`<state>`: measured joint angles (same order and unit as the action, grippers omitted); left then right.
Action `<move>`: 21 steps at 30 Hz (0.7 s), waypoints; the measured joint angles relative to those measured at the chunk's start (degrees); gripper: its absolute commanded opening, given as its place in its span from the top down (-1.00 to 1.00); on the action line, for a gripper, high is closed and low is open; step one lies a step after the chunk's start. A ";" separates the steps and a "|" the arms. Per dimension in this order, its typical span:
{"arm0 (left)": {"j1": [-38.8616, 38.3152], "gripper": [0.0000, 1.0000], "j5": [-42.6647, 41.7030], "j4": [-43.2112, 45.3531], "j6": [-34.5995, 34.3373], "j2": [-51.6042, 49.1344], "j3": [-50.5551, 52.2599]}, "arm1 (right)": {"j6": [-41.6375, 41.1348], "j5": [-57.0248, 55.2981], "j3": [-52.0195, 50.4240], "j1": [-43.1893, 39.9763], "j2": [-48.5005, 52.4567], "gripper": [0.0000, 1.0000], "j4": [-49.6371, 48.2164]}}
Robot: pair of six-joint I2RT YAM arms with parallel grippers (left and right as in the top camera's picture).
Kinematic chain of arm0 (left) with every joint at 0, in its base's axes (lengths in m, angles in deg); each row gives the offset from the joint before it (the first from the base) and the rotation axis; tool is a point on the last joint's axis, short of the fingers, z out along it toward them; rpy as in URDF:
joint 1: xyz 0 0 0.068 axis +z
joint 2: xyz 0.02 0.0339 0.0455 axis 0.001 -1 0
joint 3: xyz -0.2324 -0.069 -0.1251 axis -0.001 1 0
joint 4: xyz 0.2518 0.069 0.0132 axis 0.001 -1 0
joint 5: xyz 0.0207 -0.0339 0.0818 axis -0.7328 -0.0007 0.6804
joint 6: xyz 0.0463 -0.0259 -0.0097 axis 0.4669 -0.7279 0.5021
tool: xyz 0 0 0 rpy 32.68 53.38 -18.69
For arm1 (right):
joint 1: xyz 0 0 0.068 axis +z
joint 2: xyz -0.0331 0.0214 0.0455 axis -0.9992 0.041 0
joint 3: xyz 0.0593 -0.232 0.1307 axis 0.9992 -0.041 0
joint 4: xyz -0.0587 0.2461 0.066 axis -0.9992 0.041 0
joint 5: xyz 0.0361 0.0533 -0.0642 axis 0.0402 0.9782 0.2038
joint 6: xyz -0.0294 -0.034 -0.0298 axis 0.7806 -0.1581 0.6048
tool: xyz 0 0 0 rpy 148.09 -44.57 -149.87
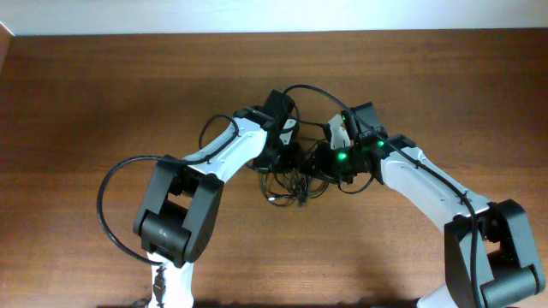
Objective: Untangle cables
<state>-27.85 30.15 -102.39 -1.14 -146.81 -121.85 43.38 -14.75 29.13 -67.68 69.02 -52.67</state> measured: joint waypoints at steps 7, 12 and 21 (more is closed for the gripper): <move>-0.02 1.00 4.50 -3.23 0.00 0.00 0.00 | 4.96 4.87 -0.07 -0.48 -9.73 0.92 2.12; 0.07 1.00 5.97 -4.90 0.00 0.00 0.00 | 6.01 4.96 -0.07 -2.10 -22.34 0.92 4.66; 6.93 1.00 1.57 -5.81 1.79 8.98 -0.57 | 6.49 3.02 -0.04 -2.73 -22.43 0.74 10.27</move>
<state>-20.92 31.72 -108.21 0.65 -137.83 -122.42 49.87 -11.73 29.08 -70.41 46.60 -42.39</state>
